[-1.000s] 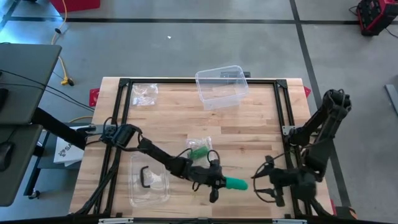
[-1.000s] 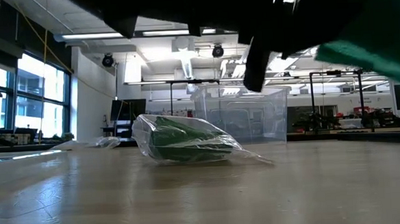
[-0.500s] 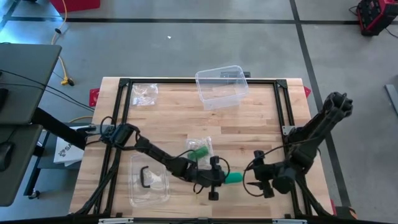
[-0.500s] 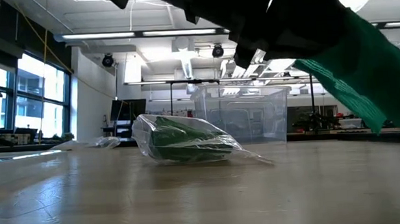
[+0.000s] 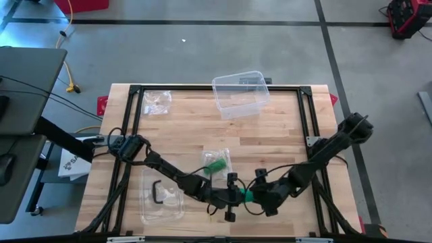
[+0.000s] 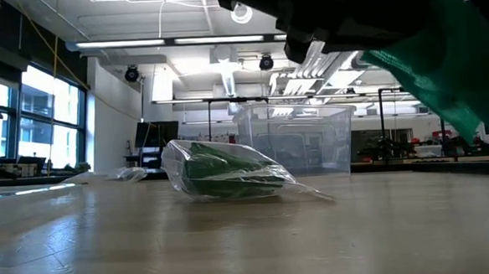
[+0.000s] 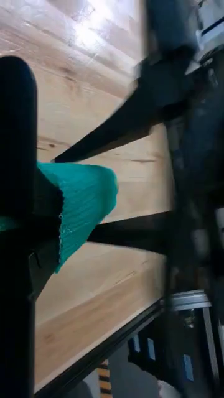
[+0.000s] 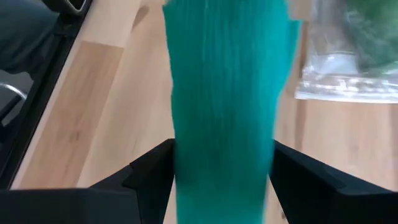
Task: Roll bandage
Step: Roll the blue bandage
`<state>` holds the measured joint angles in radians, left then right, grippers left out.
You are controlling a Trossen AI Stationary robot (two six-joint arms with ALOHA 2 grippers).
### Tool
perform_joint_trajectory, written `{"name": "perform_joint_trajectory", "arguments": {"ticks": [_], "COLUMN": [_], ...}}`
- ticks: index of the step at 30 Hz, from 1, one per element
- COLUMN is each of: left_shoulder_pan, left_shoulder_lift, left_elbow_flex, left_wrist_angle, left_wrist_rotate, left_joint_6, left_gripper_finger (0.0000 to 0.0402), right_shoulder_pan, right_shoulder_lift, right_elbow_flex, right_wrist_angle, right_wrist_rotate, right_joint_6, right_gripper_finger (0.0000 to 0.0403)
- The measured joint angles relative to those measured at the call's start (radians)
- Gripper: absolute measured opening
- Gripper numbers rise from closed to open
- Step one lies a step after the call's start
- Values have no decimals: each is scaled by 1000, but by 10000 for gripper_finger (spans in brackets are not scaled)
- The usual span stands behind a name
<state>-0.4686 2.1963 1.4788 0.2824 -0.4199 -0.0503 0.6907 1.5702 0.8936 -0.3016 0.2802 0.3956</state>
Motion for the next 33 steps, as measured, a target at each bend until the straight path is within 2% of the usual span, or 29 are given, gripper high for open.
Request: {"name": "perform_joint_trajectory", "arguments": {"ticks": [3, 6, 8, 13, 14, 17, 20, 25, 29, 33], "left_shoulder_pan": [-5, -5, -6, -8, -8, -3, 2, 19, 19, 8], "left_shoulder_lift": [-2, -2, -2, -2, -3, -6, -20, -87, -147, -203], "left_elbow_flex": [0, 0, 0, 0, 0, 1, 3, 3, -3, 2], "left_wrist_angle": [9, 10, 11, 3, 1, -25, -91, -334, -572, -772], "left_wrist_rotate": [-20, -25, -41, -90, -93, -68, -21, 82, 85, 58], "left_joint_6": [3, 3, -1, -75, -90, -117, -148, -200, -245, -357], "left_gripper_finger": [1, 1, 2, 22, 30, 61, 103, 168, 192, 195], "right_shoulder_pan": [-13, -16, -17, -18, -18, -18, -18, -12, 3, 12], "right_shoulder_lift": [32, 51, 53, 48, 46, 45, 45, 39, 18, 13], "right_elbow_flex": [0, 0, 0, 0, 0, 0, 0, 0, 0, 0], "right_wrist_angle": [45, 55, 54, 50, 50, 40, 22, -28, -89, -212], "right_wrist_rotate": [-19, -10, -8, -4, -3, -3, -2, -37, -61, -45], "right_joint_6": [-34, -45, -46, -45, -45, -31, -6, 0, 27, 107], "right_gripper_finger": [236, 210, 174, 44, 28, 28, 48, 35, 33, 56]}}
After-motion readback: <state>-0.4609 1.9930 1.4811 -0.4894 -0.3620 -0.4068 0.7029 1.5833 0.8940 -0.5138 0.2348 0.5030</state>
